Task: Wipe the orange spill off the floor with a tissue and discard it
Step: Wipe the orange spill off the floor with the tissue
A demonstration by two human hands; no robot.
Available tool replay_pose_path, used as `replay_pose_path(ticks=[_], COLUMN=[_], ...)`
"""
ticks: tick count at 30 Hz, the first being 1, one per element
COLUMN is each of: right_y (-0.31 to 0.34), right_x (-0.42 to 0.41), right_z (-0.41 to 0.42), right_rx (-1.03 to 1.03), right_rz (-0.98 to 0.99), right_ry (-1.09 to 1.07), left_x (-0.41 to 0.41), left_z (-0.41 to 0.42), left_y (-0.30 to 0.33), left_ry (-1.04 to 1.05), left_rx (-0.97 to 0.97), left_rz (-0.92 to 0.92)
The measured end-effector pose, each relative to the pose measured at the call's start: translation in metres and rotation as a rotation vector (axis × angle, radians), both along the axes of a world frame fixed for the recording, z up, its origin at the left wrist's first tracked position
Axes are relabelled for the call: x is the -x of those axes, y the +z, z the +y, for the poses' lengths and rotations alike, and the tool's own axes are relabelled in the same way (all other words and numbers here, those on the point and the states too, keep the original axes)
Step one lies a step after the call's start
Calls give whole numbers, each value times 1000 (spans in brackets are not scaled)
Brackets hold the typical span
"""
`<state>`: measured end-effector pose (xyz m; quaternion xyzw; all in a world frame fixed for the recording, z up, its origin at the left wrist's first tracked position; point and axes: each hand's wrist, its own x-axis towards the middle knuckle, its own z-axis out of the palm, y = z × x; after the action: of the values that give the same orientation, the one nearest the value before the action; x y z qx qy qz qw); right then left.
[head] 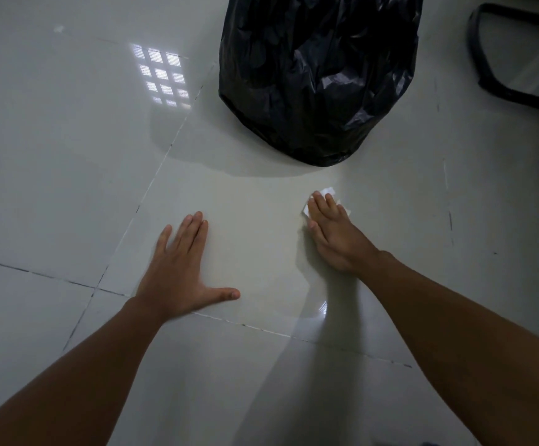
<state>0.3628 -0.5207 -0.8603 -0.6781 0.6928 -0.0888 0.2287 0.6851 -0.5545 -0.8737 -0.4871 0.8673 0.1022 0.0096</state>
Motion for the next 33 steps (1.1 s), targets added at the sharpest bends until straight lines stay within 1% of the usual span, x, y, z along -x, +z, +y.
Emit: replay_pose_path(ticks=[4, 7, 11, 14, 16, 19, 21, 23, 27, 30, 33], right_y=[0, 2, 7, 11, 14, 18, 19, 14, -3, -6, -3], right_x=[-9, -17, -29, -25, -20, -14, -12, -11, -14, -13, -2], right_z=[1, 16, 55, 81, 87, 82, 79, 82, 95, 101, 106], right_rx=[16, 59, 111, 141, 195, 339, 376, 342, 204, 179, 233], right_rz=[-13, -2, -50, -53, -68, -97, -74, -63, 17, 43, -14], right_ry=[38, 137, 300, 370, 371, 250, 207, 234, 379, 462, 543], left_x=[1, 1, 1, 1, 2, 1, 1, 1, 1, 0, 0], left_z=[1, 0, 1, 0, 0, 0, 0, 0, 0, 0, -1], left_y=[1, 1, 3, 4, 4, 3, 3, 2, 0, -1, -1], left_ry=[-1, -7, -5, -2, 0, 3, 0, -2, 0, 1, 3], left_rx=[4, -5, -16, -31, -37, -30, -29, -21, -19, -25, -38], left_rz=[-10, -17, -16, -3, 2, 9, 6, 8, 11, 9, -4])
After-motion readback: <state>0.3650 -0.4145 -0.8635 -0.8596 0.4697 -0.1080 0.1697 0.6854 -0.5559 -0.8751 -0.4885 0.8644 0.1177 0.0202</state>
